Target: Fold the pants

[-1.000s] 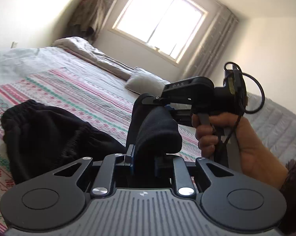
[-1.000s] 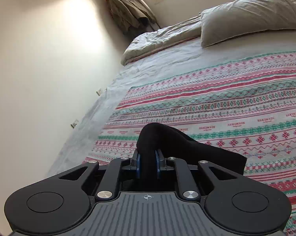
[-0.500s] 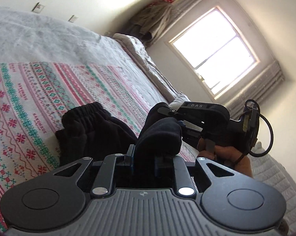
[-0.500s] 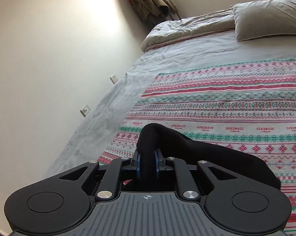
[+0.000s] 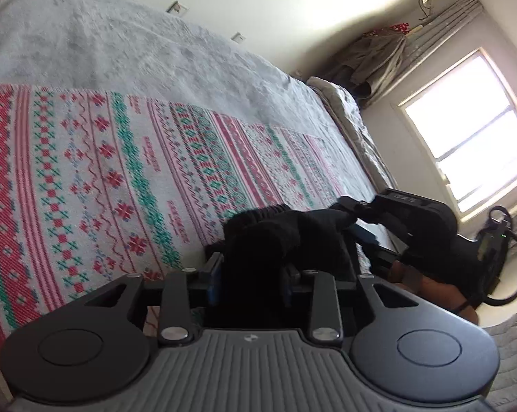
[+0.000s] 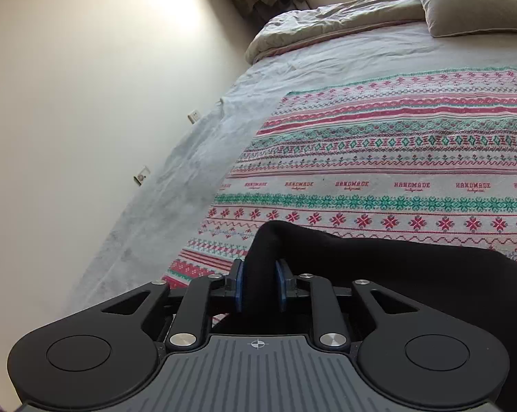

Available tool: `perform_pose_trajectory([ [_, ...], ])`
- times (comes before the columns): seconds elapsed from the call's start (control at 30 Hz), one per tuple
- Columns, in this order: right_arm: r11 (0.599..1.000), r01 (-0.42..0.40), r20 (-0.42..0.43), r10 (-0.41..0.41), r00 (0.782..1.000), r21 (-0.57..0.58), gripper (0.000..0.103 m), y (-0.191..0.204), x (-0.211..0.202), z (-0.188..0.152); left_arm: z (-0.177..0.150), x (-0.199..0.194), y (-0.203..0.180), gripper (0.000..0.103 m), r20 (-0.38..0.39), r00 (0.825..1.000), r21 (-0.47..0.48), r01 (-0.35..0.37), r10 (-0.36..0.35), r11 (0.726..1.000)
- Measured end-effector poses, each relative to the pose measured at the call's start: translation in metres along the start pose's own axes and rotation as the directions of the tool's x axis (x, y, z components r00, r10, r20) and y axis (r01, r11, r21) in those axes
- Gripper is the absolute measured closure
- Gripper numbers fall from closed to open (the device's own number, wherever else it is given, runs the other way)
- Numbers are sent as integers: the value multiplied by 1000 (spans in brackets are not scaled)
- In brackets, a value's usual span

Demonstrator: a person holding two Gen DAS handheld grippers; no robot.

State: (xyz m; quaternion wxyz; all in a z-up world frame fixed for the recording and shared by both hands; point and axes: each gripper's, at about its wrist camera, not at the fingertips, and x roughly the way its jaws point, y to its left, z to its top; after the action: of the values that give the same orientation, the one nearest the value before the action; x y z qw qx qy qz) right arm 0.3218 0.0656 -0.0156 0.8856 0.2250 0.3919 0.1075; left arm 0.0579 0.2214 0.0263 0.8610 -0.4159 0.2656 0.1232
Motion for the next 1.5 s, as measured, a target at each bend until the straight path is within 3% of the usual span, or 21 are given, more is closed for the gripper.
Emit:
perform_pose_trajectory([
  [0.1, 994, -111, 7, 110, 994, 24, 70, -2, -9, 4, 8, -9, 0, 40, 97, 993, 46, -65, 60, 997],
  [0.13, 989, -143, 10, 142, 990, 26, 62, -2, -15, 7, 12, -11, 0, 34, 112, 992, 58, -67, 60, 996],
  [0.2, 989, -147, 31, 147, 989, 9, 50, -3, -30, 10, 18, -13, -2, 26, 122, 991, 92, -67, 55, 993],
  [0.27, 992, -128, 49, 129, 990, -17, 46, -7, -47, 13, 22, -15, -3, 23, 132, 990, 110, -61, 46, 992],
  [0.33, 993, -113, 54, 114, 992, -27, 41, -16, -64, 13, 26, -10, -8, 10, 105, 994, 167, -43, 25, 985],
  [0.43, 997, -73, 52, 74, 996, -24, 32, -36, -88, 5, 25, 0, -19, 5, 53, 998, 254, 1, -15, 967],
  [0.53, 999, -38, 38, 39, 999, -22, 29, -60, -109, -10, 26, 10, -27, 4, 19, 998, 299, 45, -53, 953],
  [0.67, 1000, -29, 17, 29, 999, 7, 24, -94, -136, -38, 42, 26, -48, 3, -49, 995, 430, 95, -82, 898],
  [0.77, 999, -30, -4, 31, 1000, 29, 22, -116, -155, -60, 60, 51, -63, 0, -150, 986, 504, 144, -78, 851],
  [0.87, 997, -41, -20, 42, 999, 60, 21, -136, -170, -76, 73, 86, -70, 0, -298, 953, 559, 218, -51, 800],
  [0.97, 994, -56, -21, 58, 998, 95, 18, -151, -178, -86, 80, 123, -67, 0, -446, 894, 550, 313, -44, 774],
  [1.03, 989, -71, -31, 76, 997, 129, 18, -158, -175, -91, 83, 146, -56, 0, -533, 845, 494, 342, -32, 799],
  [1.1, 980, -98, -40, 106, 994, 173, 18, -163, -168, -95, 81, 167, -42, 0, -625, 781, 419, 359, -22, 834],
  [1.17, 969, -128, -49, 141, 989, 211, 18, -168, -161, -102, 78, 182, -27, 0, -694, 718, 339, 393, -55, 855],
  [1.2, 965, -136, -53, 152, 987, 224, 18, -169, -156, -104, 76, 185, -21, 0, -711, 697, 300, 420, -92, 857],
  [1.37, 960, -152, -43, 167, 985, 235, 18, -165, -135, -110, 65, 180, -3, 0, -681, 711, 270, 468, -177, 842],
  [1.5, 960, -157, -38, 170, 985, 234, 20, -153, -118, -105, 58, 174, 6, 2, -657, 723, 241, 471, -214, 849],
])
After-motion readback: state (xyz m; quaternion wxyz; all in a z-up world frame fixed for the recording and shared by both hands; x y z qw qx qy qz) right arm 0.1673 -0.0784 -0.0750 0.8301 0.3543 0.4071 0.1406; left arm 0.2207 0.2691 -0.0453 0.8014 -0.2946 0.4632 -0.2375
